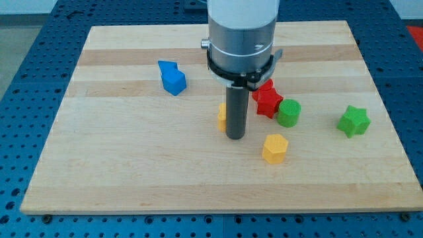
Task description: Move the yellow heart closer to the blue cube and blue triangle
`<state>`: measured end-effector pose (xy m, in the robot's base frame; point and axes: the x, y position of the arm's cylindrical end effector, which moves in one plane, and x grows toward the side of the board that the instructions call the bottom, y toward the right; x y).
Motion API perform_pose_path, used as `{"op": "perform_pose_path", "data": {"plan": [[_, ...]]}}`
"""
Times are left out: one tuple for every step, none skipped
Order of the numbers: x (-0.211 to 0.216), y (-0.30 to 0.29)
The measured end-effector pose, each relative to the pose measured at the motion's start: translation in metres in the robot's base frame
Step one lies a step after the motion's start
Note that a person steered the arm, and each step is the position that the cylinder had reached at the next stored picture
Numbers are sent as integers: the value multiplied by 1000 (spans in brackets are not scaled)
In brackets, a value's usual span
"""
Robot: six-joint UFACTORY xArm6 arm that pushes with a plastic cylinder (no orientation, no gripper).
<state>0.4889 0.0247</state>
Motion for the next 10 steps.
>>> {"op": "perform_pose_path", "data": {"plan": [[-29,-11],[-57,-42],[-85,-71],[-95,-77],[-95,-42],[-115,-30],[-132,-59],[-132,-63],[-91,-21],[-17,-23]]}}
